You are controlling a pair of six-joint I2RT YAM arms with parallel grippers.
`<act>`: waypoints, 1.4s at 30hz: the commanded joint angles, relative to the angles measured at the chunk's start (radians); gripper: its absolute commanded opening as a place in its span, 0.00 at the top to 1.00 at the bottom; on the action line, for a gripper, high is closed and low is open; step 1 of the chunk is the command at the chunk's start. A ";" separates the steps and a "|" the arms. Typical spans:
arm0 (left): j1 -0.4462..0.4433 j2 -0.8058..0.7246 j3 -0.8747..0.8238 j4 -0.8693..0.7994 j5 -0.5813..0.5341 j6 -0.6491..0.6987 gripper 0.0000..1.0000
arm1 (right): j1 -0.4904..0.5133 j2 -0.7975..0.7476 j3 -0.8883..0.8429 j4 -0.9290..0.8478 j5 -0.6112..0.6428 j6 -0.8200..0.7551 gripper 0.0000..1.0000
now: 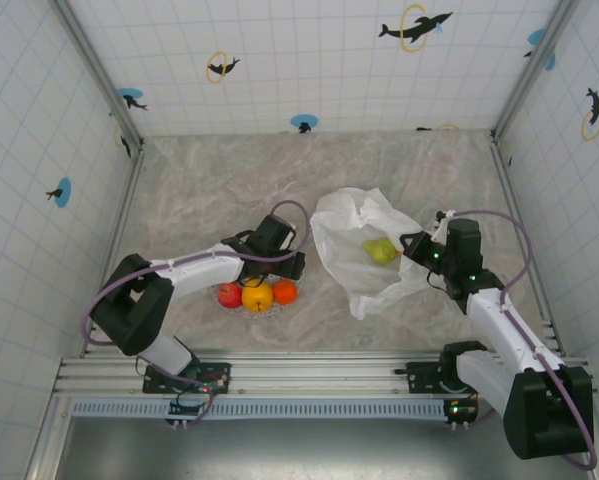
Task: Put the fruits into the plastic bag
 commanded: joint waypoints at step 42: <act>-0.286 0.159 0.257 0.350 -0.145 0.259 0.39 | 0.049 0.056 0.134 0.051 -0.091 0.089 1.00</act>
